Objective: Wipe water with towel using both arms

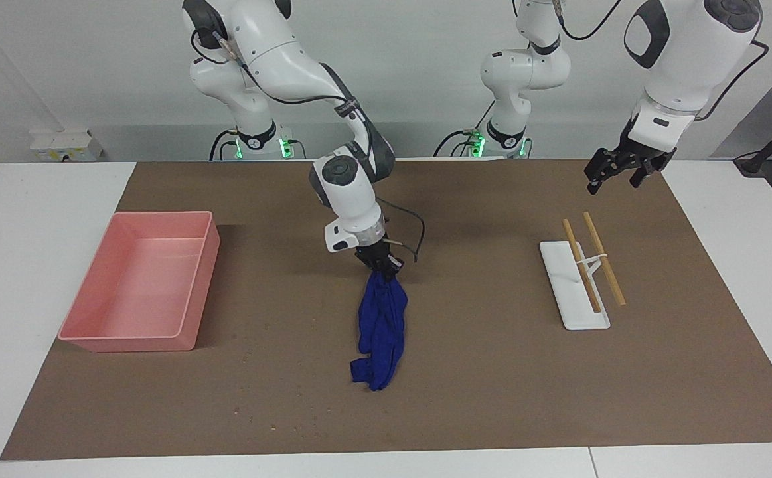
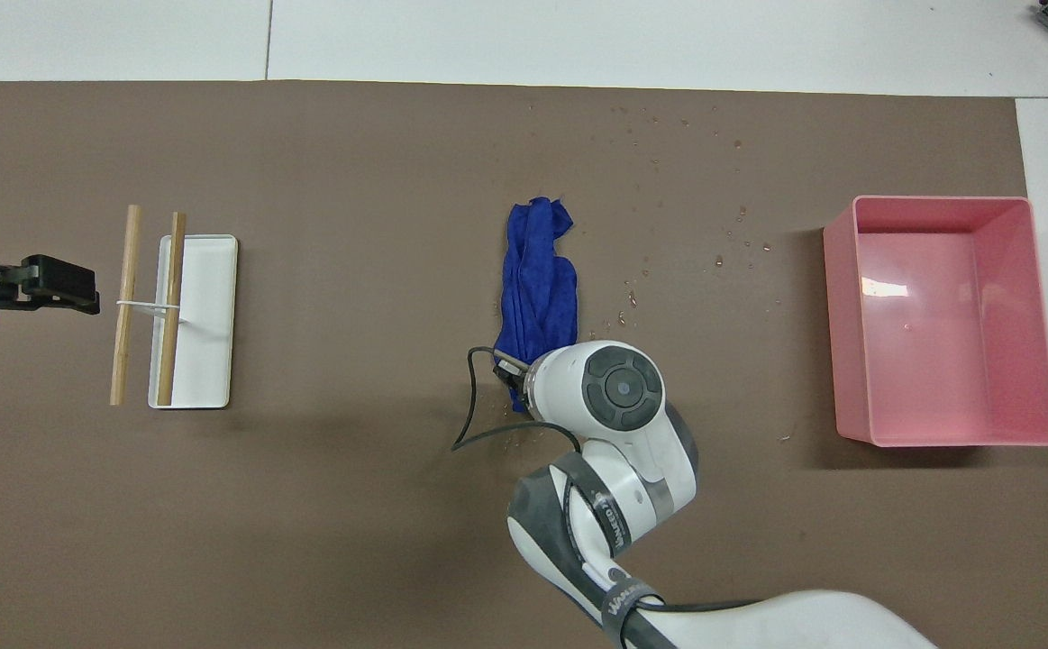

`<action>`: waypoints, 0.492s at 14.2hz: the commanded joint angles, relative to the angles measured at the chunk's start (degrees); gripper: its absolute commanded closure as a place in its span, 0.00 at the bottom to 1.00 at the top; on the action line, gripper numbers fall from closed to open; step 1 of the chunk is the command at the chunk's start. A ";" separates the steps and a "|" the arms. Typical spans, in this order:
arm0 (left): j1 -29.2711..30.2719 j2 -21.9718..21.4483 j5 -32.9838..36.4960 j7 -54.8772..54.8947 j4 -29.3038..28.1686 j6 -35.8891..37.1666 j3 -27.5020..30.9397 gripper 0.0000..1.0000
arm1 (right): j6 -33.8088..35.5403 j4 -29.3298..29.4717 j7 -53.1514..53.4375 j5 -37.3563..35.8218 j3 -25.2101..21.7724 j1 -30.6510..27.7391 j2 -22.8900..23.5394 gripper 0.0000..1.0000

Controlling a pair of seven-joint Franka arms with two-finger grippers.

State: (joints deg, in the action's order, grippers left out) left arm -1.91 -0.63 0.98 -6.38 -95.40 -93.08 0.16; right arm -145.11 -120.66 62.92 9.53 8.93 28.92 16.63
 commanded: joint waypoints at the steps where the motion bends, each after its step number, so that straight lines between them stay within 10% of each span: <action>1: -0.20 3.27 1.13 1.37 3.67 3.18 0.55 0.00 | 0.97 -7.12 1.77 -0.04 0.03 4.11 -3.97 1.00; 7: -0.91 0.46 1.13 1.37 -1.98 -0.87 0.55 0.00 | 6.59 -9.59 -0.42 -5.02 -0.15 11.68 -7.31 1.00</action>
State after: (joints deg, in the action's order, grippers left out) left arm -1.97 1.77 1.03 -5.55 -95.05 -92.73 0.25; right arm -140.35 -127.88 63.32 8.05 8.74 39.29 10.33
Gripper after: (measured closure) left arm 0.000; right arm 0.965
